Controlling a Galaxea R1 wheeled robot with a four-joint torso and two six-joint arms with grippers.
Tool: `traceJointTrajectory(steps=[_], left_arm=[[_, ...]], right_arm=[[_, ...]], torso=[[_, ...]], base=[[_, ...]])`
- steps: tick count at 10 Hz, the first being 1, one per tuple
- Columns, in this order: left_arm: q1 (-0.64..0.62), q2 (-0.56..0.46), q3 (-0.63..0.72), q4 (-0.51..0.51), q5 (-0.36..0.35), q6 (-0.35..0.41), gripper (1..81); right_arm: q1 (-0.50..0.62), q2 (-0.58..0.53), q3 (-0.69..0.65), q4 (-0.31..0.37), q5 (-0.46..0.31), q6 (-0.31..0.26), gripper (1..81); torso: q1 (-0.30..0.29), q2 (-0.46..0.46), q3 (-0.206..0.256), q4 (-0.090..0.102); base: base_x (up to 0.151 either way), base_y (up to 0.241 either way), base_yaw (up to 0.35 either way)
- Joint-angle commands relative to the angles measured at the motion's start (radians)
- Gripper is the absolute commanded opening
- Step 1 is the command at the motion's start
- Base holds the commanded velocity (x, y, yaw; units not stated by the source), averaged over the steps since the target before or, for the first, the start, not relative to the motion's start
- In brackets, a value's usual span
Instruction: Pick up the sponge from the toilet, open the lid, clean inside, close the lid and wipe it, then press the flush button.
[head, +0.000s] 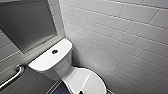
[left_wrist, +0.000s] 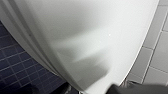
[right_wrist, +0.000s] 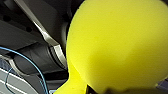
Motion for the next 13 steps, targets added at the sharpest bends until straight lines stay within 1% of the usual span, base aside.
traceJointTrajectory(steps=[1,2,3,5,6,7,8,10,11,13], left_arm=[[-0.174,-0.007,0.011,0.009,-0.083,-0.019,81.1],[-0.183,-0.030,0.031,0.011,-0.116,-0.042,81.1],[-0.187,-0.072,0.096,0.012,-0.133,-0.061,81.1],[-0.187,-0.175,0.259,0.012,-0.187,-0.064,81.1],[-0.183,-0.226,0.329,0.011,-0.201,-0.064,81.1],[-0.177,-0.267,0.388,0.011,-0.230,-0.062,81.1],[-0.175,-0.297,0.429,0.011,-0.253,-0.062,81.1],[-0.175,-0.333,0.468,0.009,-0.270,-0.062,81.1],[-0.175,-0.356,0.513,0.009,-0.307,-0.062,81.1],[-0.180,-0.406,0.608,-0.005,-0.348,-0.062,81.1]], right_arm=[[-0.035,-0.003,0.003,0.000,-0.087,0.000,1.0],[-0.037,-0.005,0.003,0.000,-0.087,0.001,1.0],[-0.041,-0.005,0.001,0.000,-0.087,0.001,1.0],[-0.040,-0.003,-0.011,0.000,-0.087,0.001,1.0],[-0.040,0.001,-0.011,0.000,-0.087,0.000,1.0],[-0.038,0.003,-0.011,0.000,-0.087,-0.002,1.0],[-0.038,0.004,-0.011,0.000,-0.087,-0.002,1.0],[-0.040,0.004,-0.011,0.000,-0.087,-0.002,1.0],[-0.038,0.006,-0.011,0.000,-0.087,-0.002,1.0],[-0.038,0.008,-0.011,0.000,-0.087,-0.004,1.0]], torso=[[0.000,0.000,0.000,0.000],[0.000,0.000,0.000,0.000],[0.000,0.000,0.000,0.000],[0.000,0.000,0.000,0.000],[0.000,0.000,0.000,0.000],[0.000,0.000,0.000,0.000],[0.000,0.000,0.000,0.000],[0.000,0.000,-0.001,0.000],[0.000,0.000,-0.001,0.000],[0.000,0.000,-0.001,0.000]], base=[[0.000,0.000,0.000],[0.000,0.000,0.000],[0.000,0.000,0.000],[0.000,0.000,0.000],[0.000,0.000,0.000],[0.000,0.000,0.000],[0.000,0.000,0.000],[0.000,0.000,0.000],[0.000,0.000,0.000],[0.000,0.000,0.000]])
